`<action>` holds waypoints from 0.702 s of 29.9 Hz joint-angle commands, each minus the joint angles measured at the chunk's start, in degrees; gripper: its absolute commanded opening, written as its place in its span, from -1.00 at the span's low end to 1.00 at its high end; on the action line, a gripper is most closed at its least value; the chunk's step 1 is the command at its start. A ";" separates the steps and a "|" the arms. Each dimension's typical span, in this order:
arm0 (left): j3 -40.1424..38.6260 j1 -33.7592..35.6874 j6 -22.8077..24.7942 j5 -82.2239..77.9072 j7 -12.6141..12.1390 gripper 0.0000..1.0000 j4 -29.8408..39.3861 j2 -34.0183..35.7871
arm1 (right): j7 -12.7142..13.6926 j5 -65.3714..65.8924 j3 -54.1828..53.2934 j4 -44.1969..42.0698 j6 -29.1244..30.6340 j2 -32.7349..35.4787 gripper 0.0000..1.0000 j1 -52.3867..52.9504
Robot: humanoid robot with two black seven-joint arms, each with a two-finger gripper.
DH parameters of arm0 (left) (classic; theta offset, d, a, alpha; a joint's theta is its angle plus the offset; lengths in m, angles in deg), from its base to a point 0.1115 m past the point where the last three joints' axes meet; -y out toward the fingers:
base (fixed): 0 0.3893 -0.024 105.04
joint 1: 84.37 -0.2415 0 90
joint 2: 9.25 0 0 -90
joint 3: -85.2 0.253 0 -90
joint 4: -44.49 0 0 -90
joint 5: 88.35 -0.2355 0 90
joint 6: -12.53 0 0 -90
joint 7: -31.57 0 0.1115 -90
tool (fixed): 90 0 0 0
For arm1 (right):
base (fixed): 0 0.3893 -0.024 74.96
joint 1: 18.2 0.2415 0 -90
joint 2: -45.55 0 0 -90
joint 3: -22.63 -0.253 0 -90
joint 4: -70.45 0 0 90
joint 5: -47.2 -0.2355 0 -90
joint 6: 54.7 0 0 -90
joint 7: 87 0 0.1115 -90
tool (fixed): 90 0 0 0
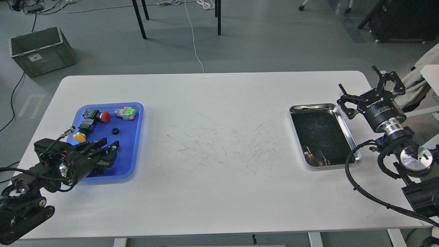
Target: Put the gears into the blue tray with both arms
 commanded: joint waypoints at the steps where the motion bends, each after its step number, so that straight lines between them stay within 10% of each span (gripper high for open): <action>1: -0.27 0.87 -0.02 1.82 0.12 0.82 0.18 -0.01 | 0.05 0.00 0.00 0.07 0.00 -0.02 0.93 0.22; 13: -4.49 15.88 -1.69 28.06 -0.67 0.92 3.08 -3.16 | 0.05 0.00 -0.08 -0.02 0.00 -0.02 0.98 2.42; 21: -6.69 28.63 1.63 69.64 0.03 0.92 -11.66 -14.50 | 0.93 0.00 0.01 0.16 -4.44 0.15 0.97 5.93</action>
